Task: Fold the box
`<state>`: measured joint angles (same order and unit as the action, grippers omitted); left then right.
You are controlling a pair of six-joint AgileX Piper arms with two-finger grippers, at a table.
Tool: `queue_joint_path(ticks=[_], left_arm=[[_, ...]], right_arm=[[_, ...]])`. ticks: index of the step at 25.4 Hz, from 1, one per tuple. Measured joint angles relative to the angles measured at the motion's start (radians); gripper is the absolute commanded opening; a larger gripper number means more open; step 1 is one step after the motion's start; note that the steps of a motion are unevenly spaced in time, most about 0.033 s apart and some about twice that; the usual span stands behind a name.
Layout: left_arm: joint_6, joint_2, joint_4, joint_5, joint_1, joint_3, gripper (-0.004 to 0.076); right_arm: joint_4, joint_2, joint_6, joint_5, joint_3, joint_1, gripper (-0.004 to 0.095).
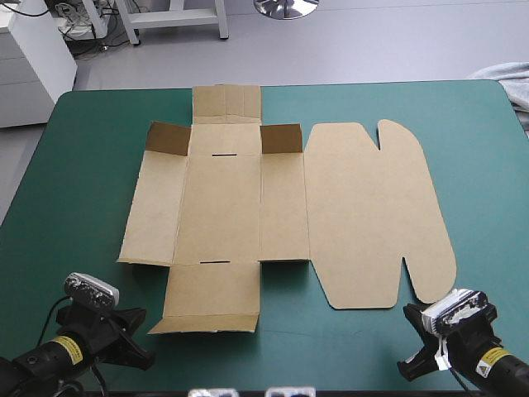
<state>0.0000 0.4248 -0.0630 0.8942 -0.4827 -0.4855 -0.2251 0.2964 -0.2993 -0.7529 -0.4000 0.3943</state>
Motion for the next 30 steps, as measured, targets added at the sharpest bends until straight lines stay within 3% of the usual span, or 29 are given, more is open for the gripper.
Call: queue_joint_path(ticks=[16,20,24,30], left_arm=[[0.009,0.000,0.001,-0.001,0.000,0.000,-0.0010],[0.025,0.000,0.001,-0.055,0.000,-0.007,-0.0010],[0.023,0.030,0.037,-0.109,0.000,-0.090,-0.0010],[-0.073,0.247,0.173,-0.051,0.000,-0.295,-0.0009]], right_arm=[[0.000,0.000,0.000,0.000,0.000,0.000,-0.0013],[0.000,0.000,0.000,0.000,0.000,0.000,-0.0013],[0.000,0.000,0.000,0.000,0.000,0.001,-0.0013],[0.000,0.000,0.000,0.000,0.000,0.001,-0.0013]])
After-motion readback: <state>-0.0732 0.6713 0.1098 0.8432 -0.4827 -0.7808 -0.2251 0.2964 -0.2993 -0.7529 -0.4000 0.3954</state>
